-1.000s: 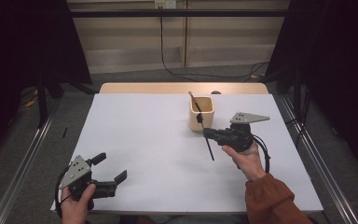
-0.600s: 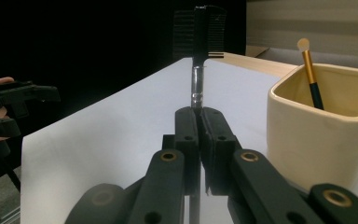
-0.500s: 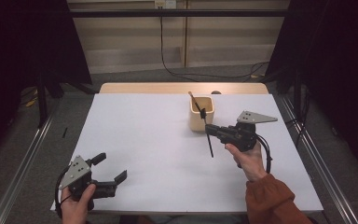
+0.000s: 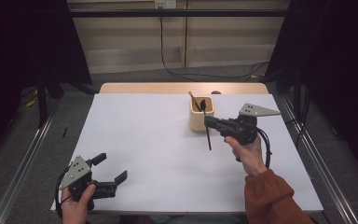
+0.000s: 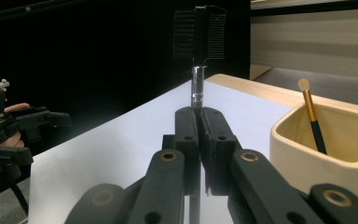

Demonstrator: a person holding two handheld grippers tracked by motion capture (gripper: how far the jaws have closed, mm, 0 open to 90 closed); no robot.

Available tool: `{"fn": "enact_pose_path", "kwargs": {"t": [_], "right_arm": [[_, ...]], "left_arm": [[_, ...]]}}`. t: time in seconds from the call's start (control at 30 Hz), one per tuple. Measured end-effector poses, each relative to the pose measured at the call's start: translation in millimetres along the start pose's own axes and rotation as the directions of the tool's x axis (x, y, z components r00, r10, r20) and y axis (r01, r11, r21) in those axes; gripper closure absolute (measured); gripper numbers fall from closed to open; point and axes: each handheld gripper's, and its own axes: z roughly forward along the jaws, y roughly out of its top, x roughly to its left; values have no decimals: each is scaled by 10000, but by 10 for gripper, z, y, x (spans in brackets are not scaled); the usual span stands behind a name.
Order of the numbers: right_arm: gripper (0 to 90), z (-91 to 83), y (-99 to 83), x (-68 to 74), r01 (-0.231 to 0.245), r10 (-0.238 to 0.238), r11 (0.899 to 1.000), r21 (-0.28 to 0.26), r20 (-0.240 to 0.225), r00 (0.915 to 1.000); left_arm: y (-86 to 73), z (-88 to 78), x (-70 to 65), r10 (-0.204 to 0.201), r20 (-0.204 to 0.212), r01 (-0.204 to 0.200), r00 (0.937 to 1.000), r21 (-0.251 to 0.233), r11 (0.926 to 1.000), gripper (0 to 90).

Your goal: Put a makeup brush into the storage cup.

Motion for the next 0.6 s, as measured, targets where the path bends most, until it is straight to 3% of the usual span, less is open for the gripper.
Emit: {"fn": "enact_pose_path", "kwargs": {"t": [0.6], "right_arm": [[860,45,374,-37,387,-381,9988,-304,192,9991]], "left_arm": [[0,8,-14,-18,26,18,10000,-28,10000,17]]}}
